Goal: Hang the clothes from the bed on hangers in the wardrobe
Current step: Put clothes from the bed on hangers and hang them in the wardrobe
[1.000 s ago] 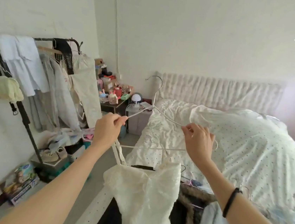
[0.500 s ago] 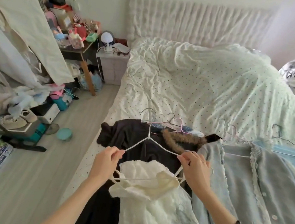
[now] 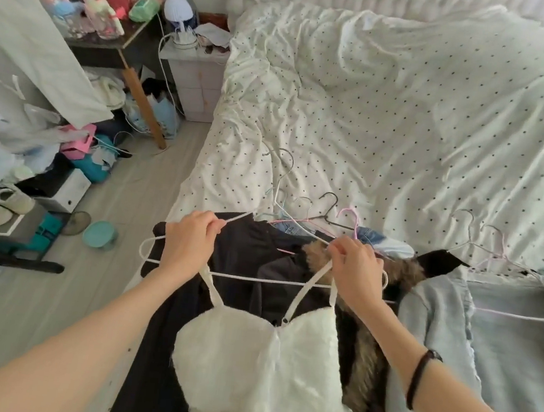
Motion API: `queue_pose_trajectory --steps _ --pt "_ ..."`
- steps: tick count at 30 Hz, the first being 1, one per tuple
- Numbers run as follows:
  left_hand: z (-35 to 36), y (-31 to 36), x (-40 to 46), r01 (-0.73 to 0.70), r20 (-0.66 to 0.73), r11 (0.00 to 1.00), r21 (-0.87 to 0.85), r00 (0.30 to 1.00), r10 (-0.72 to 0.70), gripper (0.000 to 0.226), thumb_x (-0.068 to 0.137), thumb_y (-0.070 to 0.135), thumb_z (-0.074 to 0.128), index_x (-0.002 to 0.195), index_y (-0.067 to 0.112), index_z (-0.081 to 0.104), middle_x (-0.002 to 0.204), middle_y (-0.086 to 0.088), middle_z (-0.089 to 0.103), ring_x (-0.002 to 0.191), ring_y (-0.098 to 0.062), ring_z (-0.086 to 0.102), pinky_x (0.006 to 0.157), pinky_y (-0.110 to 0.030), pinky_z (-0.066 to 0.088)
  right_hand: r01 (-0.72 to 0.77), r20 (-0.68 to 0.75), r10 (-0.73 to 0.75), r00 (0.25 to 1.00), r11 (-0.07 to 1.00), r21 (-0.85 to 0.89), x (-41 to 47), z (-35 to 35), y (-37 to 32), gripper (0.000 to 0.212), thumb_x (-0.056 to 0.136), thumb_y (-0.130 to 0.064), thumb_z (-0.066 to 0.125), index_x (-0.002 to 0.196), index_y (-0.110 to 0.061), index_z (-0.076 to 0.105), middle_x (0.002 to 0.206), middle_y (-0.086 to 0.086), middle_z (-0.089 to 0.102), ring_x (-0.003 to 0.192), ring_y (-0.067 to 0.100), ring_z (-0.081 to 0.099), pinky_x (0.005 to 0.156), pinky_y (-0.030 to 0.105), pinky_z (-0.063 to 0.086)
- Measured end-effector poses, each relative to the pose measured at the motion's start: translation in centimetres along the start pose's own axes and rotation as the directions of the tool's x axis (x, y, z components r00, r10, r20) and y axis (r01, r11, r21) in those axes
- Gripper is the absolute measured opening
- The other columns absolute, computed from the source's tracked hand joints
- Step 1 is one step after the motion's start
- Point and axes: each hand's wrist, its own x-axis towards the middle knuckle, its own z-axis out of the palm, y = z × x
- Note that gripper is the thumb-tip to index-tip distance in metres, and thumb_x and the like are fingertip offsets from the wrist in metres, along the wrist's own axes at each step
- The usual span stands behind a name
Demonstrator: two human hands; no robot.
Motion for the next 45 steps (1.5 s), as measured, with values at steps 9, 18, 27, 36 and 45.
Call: queue_pose_trajectory --steps 9,18,27,36,45 --pt "10.5 -4.3 4.7 0.035 0.154 0.979 0.202 0.986 -0.067 0.026 0.097 0.029 0.043 0.11 0.016 0.062 0.101 -0.004 0.061 0.091 -0.02 0.058 0.084 -0.039 0.048 -0.101 0.161 0.113 0.98 0.991 -0.084 5.9 10.1 5.1 0.024 0.097 -0.027 0.043 0.103 -0.017 0.064 0.099 0.001 0.064 0.099 0.021 0.055 0.097 0.041 0.035" --pt "9.1 -2.5 1.6 -0.204 0.433 0.923 0.326 0.9 0.045 0.053 0.098 0.033 0.038 0.147 0.025 0.019 0.152 -0.003 0.024 0.138 -0.019 0.025 0.112 -0.037 0.025 0.033 0.141 -0.008 0.99 0.984 -0.178 2.5 6.9 6.6 0.042 0.097 -0.036 0.041 0.137 -0.022 0.043 0.139 -0.001 0.046 0.132 0.018 0.037 0.112 0.035 0.022" --pt "5.4 6.4 -13.7 -0.482 0.375 0.869 0.112 0.831 0.412 0.054 0.091 0.025 0.054 0.142 0.018 0.036 0.145 -0.012 0.037 0.135 -0.028 0.033 0.108 -0.049 0.03 -0.136 0.084 0.153 0.985 0.974 -0.179 -13.9 -2.0 4.6 0.052 0.096 -0.042 0.041 0.143 -0.021 0.033 0.152 0.006 0.027 0.143 0.022 0.016 0.117 0.043 0.005" --pt "1.9 9.4 -34.3 -0.637 0.497 0.761 -0.121 0.625 0.602 0.052 0.089 0.04 0.032 0.135 0.018 0.043 0.138 -0.013 0.046 0.129 -0.033 0.042 0.1 -0.055 0.036 -0.39 -0.055 0.398 0.916 0.85 -0.355 -40.7 -7.7 5.8 0.051 0.083 -0.043 0.053 0.124 -0.013 0.058 0.128 0.013 0.057 0.117 0.033 0.055 0.091 0.058 0.042" --pt "-0.1 19.9 -44.9 -0.85 0.45 0.394 -0.349 0.217 0.866 0.054 0.088 0.038 0.035 0.132 0.012 0.05 0.134 -0.018 0.049 0.124 -0.037 0.043 0.097 -0.058 0.039 -0.758 -0.299 0.697 0.652 0.616 -0.216 -58.8 -14.8 6.5 0.059 0.083 -0.047 0.036 0.127 -0.013 0.055 0.129 0.014 0.056 0.12 0.035 0.053 0.096 0.061 0.035"
